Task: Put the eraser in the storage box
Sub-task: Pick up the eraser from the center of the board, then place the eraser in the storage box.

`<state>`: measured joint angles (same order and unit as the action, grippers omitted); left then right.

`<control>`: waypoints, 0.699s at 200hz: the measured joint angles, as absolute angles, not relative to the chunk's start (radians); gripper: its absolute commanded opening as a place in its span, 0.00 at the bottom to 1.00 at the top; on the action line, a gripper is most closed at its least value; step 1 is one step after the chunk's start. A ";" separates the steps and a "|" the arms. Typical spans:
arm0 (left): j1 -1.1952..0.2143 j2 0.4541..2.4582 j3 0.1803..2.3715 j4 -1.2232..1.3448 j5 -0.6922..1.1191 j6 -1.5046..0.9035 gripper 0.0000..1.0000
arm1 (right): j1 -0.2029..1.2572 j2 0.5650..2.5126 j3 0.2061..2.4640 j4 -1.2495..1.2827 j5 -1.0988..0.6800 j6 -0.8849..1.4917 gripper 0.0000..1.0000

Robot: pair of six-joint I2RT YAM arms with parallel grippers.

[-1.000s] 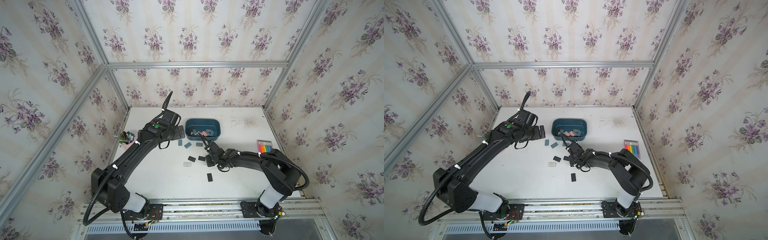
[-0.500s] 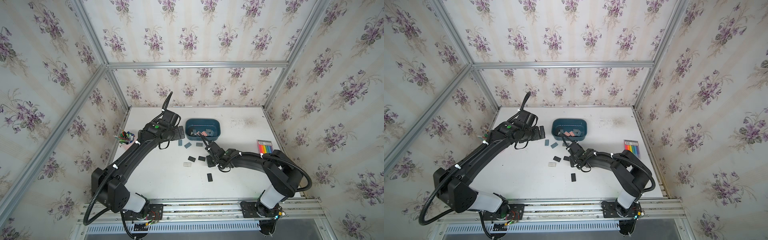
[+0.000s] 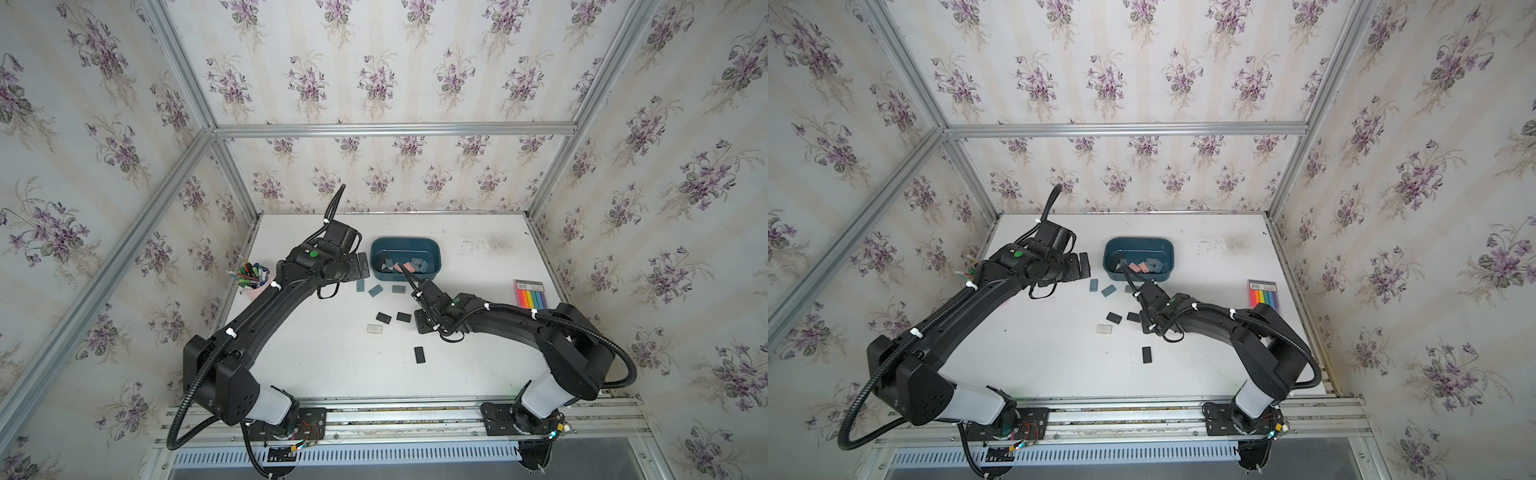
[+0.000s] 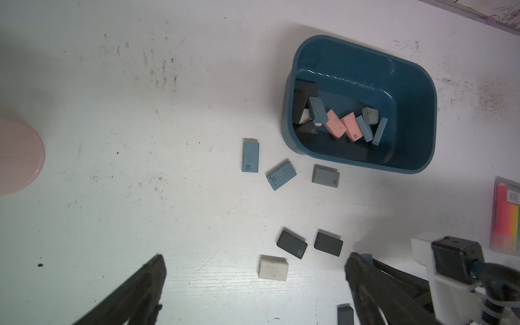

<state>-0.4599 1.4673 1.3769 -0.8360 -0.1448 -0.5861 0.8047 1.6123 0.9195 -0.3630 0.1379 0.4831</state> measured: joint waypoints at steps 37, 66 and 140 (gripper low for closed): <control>-0.460 1.472 1.364 -0.831 -0.129 -0.591 1.00 | 0.735 1.603 1.058 -0.427 0.141 0.437 0.00; -0.462 1.481 1.352 -0.830 -0.115 -0.605 1.00 | 0.674 1.646 1.259 -0.477 0.131 0.384 0.00; -0.463 1.485 1.230 -0.821 -0.067 -0.641 1.00 | 0.572 1.930 1.660 -0.572 0.051 0.302 0.00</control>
<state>-0.4625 1.4849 1.2297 -0.8211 -0.0666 -0.6415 0.5720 1.9301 1.6604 -0.5724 0.0509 0.3016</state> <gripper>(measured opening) 0.996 0.115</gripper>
